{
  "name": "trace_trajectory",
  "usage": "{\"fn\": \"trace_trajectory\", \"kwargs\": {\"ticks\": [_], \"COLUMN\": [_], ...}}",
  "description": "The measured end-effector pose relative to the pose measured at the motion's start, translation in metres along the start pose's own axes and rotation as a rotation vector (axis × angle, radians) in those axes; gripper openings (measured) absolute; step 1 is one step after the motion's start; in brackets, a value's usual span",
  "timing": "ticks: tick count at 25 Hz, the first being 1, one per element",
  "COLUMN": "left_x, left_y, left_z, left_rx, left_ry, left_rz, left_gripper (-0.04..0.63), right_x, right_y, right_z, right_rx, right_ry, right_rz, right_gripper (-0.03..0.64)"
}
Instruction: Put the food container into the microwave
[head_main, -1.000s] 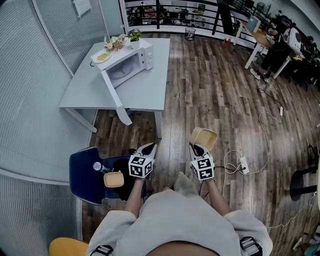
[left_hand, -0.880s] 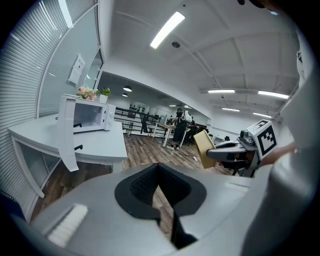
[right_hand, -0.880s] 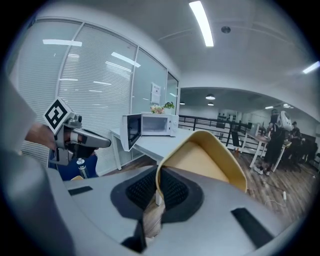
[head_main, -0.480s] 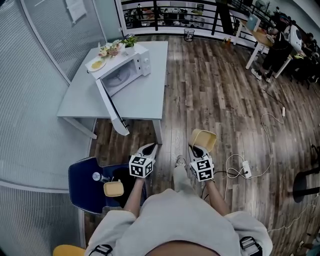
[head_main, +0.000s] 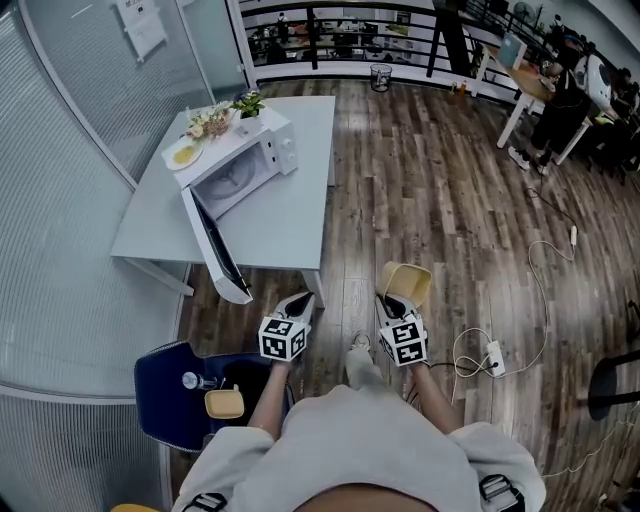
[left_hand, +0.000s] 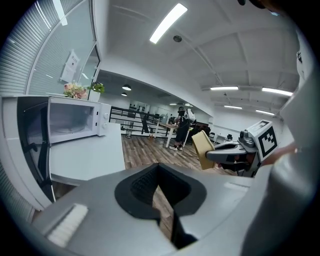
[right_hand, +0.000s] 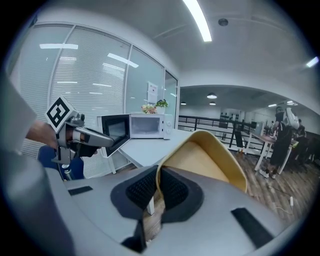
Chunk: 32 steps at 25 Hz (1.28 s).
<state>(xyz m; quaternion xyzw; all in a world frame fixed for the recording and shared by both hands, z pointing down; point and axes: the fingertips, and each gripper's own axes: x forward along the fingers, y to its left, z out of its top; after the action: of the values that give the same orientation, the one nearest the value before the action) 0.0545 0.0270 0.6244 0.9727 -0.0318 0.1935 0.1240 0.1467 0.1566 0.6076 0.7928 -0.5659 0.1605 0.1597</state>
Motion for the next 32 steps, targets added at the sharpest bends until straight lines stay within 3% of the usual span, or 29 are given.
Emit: {"fn": "trace_trajectory", "kwargs": {"ticks": [17, 32], "left_x": [0.133, 0.193], "left_y": [0.034, 0.063], "left_z": [0.087, 0.110], "left_rx": [0.001, -0.032], "left_ry": [-0.010, 0.002], "left_rz": [0.029, 0.081], "left_gripper": [0.011, 0.011], "right_x": [0.097, 0.157], "right_y": [-0.119, -0.173], "right_z": [0.052, 0.070], "right_rx": [-0.021, -0.055], "right_ry": [-0.010, -0.001], "right_rz": [0.045, 0.104], "right_gripper": [0.023, 0.023]}}
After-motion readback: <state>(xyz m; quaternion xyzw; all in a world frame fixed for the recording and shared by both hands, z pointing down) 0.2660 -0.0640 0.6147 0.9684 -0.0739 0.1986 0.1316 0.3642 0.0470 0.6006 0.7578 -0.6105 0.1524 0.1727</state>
